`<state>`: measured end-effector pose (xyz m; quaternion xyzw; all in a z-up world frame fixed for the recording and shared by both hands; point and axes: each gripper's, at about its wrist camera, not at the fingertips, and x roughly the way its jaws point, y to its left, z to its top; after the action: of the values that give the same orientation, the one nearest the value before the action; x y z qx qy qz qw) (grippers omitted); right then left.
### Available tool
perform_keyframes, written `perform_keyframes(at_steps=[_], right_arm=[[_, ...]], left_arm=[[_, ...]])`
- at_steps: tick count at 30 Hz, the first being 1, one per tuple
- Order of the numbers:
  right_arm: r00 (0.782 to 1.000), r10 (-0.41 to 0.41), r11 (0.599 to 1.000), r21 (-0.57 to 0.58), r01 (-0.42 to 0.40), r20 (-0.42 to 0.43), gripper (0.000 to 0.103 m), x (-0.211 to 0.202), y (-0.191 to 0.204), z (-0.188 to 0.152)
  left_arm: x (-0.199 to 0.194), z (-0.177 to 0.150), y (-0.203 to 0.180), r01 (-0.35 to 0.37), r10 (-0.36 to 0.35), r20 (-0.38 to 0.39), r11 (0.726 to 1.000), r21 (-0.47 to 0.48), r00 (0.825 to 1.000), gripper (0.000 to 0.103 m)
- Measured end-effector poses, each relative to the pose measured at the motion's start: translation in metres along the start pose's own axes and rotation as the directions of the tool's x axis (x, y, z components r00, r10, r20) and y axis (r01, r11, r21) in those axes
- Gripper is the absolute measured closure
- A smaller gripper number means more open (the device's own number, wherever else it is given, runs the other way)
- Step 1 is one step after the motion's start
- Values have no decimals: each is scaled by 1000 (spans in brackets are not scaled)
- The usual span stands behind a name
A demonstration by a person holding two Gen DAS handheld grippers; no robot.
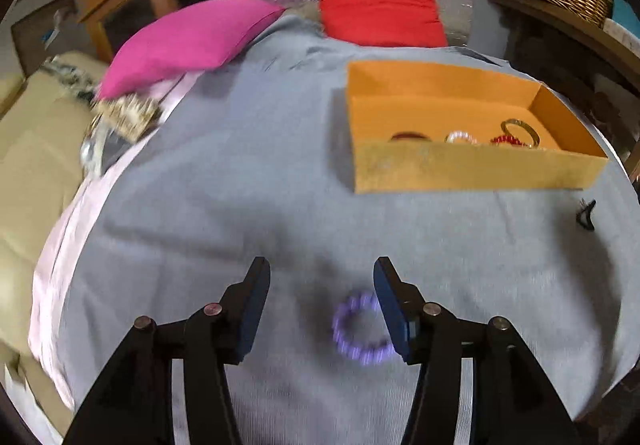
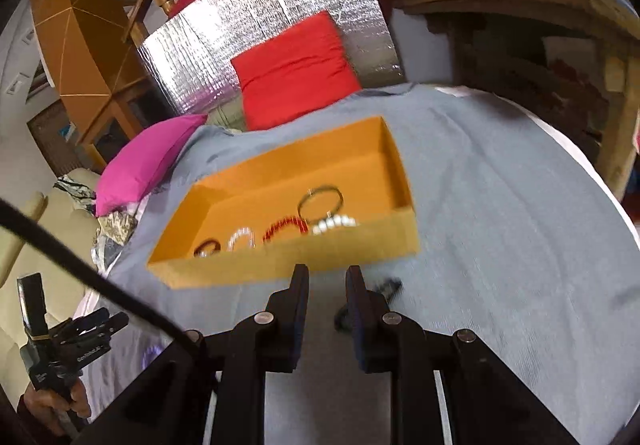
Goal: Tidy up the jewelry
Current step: 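Withdraw both tools from the box back over the table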
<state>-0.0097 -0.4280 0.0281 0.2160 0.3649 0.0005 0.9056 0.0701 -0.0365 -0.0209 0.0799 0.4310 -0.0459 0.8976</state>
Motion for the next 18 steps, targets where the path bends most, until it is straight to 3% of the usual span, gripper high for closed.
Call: perform_keyframes(at_steps=[9, 13, 18], right_arm=[[1000, 9, 1000, 10, -9, -1, 82, -54, 3, -27], [1000, 3, 1000, 9, -4, 16, 65, -79, 6, -38], [999, -10, 1000, -9, 10, 35, 63, -107, 10, -54]], left_arm=[[-47, -41, 5, 20, -20, 3, 1000, -20, 1000, 48], [-68, -55, 4, 26, -26, 19, 1000, -14, 999, 48], [-94, -72, 4, 33, -32, 41, 999, -1, 999, 48]])
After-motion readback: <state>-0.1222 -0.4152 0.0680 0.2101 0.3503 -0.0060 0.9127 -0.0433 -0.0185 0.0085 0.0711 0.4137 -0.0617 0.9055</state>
